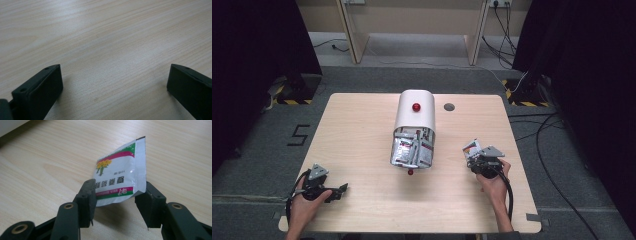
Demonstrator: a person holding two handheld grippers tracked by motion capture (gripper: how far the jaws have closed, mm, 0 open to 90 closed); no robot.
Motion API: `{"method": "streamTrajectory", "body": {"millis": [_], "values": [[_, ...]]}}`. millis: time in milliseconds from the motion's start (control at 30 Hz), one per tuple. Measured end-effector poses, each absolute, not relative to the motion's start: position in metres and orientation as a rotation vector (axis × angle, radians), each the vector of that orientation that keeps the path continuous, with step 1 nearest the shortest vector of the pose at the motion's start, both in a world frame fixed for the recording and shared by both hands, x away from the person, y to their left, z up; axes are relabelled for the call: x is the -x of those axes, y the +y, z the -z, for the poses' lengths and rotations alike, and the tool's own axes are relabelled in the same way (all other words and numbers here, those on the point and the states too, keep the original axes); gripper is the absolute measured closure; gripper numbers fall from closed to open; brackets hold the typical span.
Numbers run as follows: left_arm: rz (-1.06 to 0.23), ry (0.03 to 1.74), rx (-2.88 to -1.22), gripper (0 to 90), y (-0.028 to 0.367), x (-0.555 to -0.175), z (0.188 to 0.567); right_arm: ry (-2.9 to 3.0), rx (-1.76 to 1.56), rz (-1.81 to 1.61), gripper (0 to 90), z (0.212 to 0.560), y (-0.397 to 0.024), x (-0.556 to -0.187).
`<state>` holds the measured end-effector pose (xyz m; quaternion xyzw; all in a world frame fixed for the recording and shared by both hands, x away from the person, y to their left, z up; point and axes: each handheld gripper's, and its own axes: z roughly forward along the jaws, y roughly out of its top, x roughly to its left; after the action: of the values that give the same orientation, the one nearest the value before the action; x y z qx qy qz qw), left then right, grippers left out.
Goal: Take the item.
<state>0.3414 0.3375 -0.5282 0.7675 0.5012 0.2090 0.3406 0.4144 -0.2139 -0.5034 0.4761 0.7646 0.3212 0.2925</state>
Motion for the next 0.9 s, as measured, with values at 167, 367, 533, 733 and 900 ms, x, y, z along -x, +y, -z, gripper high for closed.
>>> {"method": "streamTrajectory", "body": {"millis": [167,367,533,733,900], "values": [[-0.544,1.304,-1.997,0.0,0.3375,-0.3414,0.5281,2.052,-1.272,-0.853,47.6,0.5038,-0.2139,-0.4148],[-0.544,1.304,-1.997,0.0,0.3375,-0.3415,0.5281,2.072,-1.252,-0.866,46.9,0.5041,-0.2099,-0.4141],[-0.544,1.304,-1.997,0.0,0.3375,-0.3414,0.5282,2.068,-1.261,-0.855,44.7,0.5041,-0.2101,-0.414],[-0.544,1.304,-1.998,0.0,0.3375,-0.3414,0.5281,2.054,-1.277,-0.874,44.4,0.5016,-0.2151,-0.4133],[-0.544,1.304,-1.997,0.0,0.3375,-0.3415,0.5281,2.055,-1.286,-0.882,44.3,0.5014,-0.216,-0.4131]]}}
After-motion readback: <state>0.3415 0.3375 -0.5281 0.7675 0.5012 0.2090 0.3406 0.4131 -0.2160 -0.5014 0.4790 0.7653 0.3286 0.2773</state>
